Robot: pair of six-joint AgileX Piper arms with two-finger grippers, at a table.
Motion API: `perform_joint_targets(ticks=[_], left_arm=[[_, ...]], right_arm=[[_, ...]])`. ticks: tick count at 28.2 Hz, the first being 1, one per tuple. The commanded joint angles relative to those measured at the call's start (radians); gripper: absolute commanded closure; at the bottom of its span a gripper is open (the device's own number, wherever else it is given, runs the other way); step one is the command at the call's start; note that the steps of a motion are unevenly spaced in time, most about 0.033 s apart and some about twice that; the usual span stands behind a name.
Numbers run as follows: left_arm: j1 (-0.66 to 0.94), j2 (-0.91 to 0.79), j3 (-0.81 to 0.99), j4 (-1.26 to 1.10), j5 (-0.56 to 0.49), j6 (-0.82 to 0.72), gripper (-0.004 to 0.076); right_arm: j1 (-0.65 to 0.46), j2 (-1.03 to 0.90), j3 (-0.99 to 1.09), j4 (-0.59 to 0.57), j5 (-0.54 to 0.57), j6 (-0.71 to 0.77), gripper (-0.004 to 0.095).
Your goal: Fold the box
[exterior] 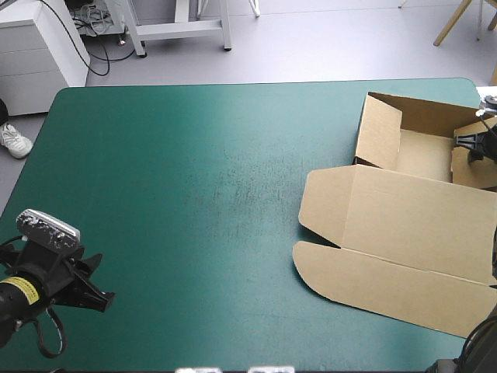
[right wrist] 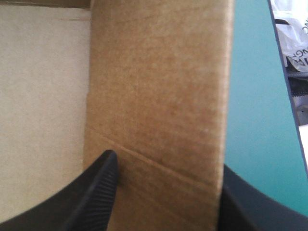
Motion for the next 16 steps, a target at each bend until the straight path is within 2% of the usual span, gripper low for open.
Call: perform_joint_targets(ticks=[1, 7, 14, 16], left_arm=[[-0.007, 0.005, -0.027, 0.046, -0.049, -0.01, 0.0501], [-0.007, 0.005, -0.027, 0.04, -0.047, -0.012, 0.0501], [-0.007, 0.005, -0.027, 0.066, -0.063, -0.035, 0.0501], [-0.007, 0.005, -0.027, 0.093, -0.074, -0.044, 0.0501]], right_arm=[[-0.004, -0.064, -0.028, 0.021, -0.03, -0.01, 0.0324], [-0.004, -0.139, -0.03, 0.025, -0.034, -0.01, 0.0328], [0.01, -0.283, -0.03, 0.157, 0.0, -0.031, 0.0355], [0.052, -0.352, -0.03, 0.21, 0.032, -0.05, 0.0355]])
